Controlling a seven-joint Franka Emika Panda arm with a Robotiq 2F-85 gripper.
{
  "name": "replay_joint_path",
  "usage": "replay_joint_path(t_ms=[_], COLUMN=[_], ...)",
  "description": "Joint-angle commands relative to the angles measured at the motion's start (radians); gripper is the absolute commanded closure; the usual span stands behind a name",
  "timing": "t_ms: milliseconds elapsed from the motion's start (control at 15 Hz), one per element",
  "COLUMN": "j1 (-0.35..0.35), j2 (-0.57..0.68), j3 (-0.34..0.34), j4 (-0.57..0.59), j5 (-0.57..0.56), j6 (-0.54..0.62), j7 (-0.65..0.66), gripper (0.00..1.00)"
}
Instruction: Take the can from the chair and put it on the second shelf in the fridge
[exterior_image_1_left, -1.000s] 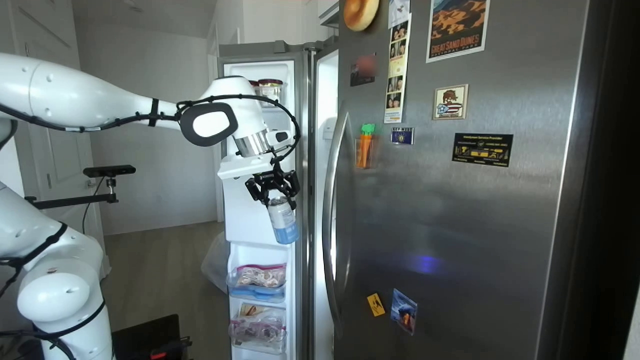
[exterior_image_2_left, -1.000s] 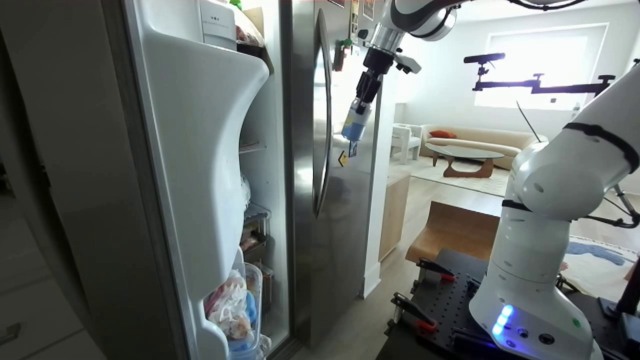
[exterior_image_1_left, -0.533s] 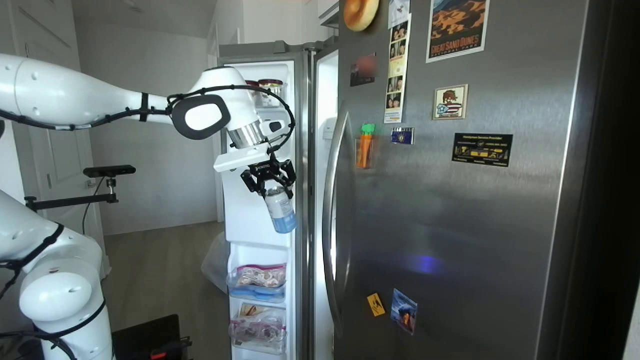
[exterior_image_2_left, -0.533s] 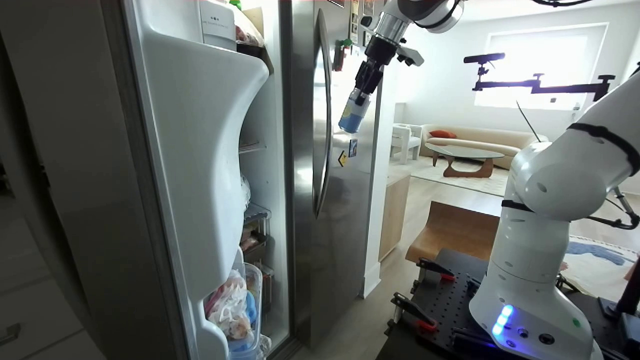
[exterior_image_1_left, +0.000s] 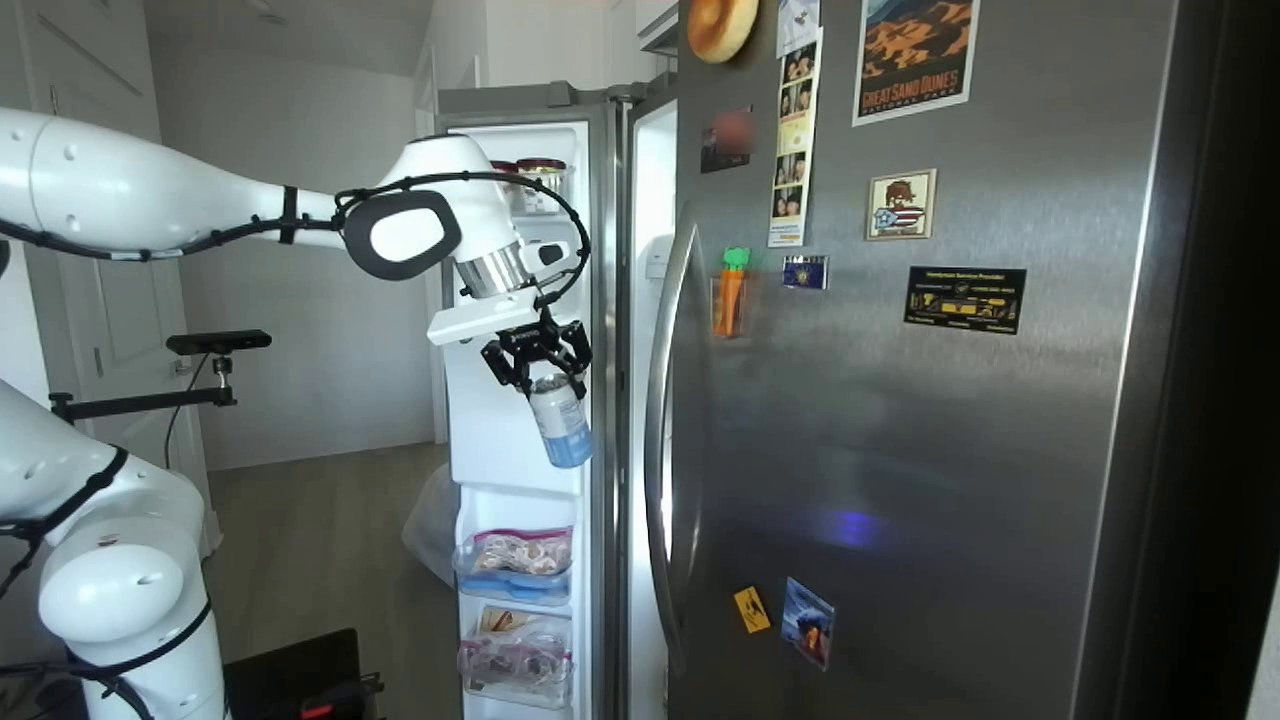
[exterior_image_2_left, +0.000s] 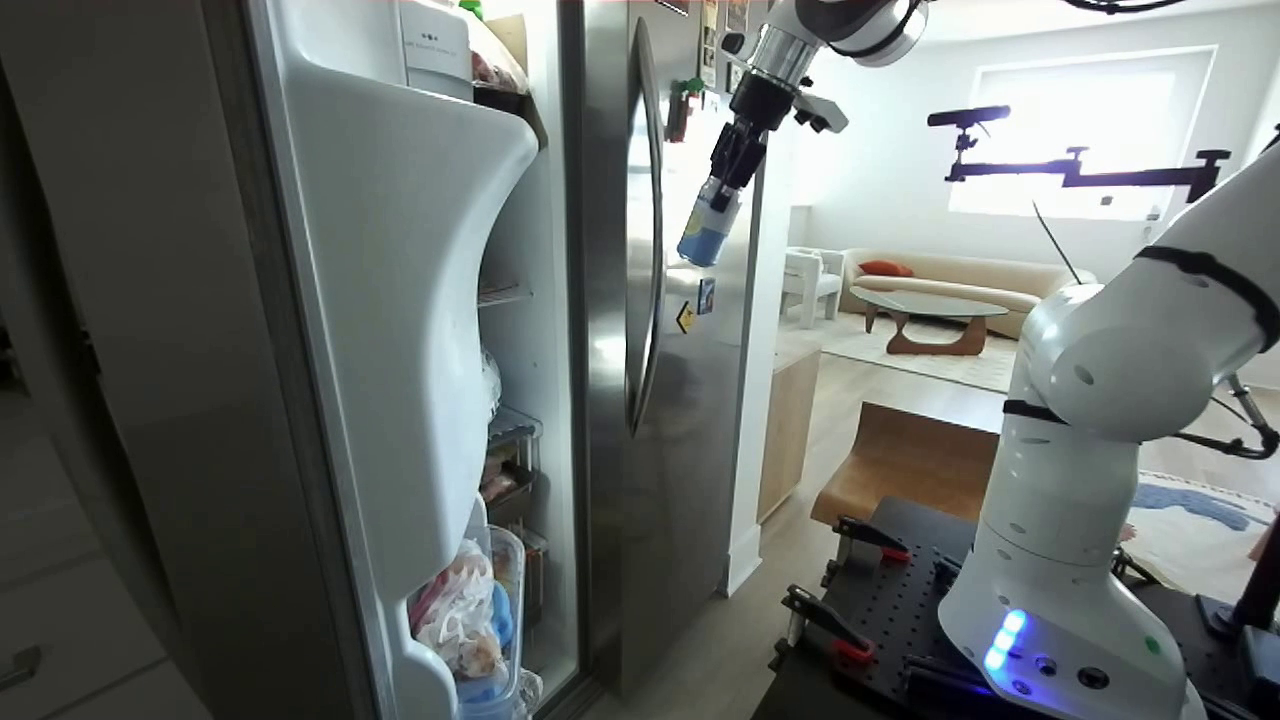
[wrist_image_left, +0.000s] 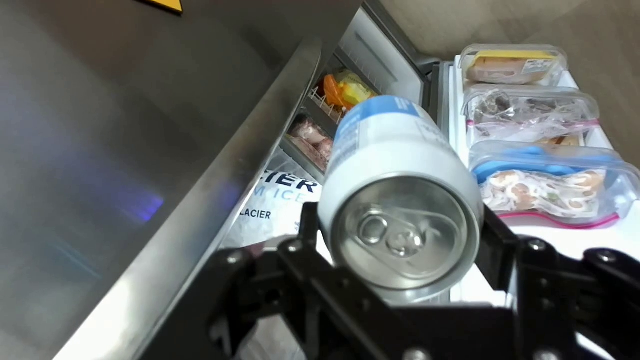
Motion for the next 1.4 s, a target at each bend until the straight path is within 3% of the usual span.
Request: replay_joint_path(t_ms=[0,200,533,867,933,1000,1333], j1=[0.028,0.101,0.166,0.161,0.202,0.161,0.159], j2=[0.066,0.185,0.342,0.459,0.470,0.484,0.545], j3=[0.008,0.036,0.105,0.183,0.158,0.204,0.259], j4=[0.071,0.224,0.495,0.766,0.811,0.860,1.064], j5=[0.021,0.030,0.079,0.142,0.143,0.168,0.248], j6=[0.018,0.015,-0.023,-0.112,-0.134,-0.161,-0.303], j7=[-0.044,-0.136,-0.303,-0.481,-0.506,-0.544,-0.666], gripper=[0.53,0.53,0.53,0.53,0.53,0.53,0.53])
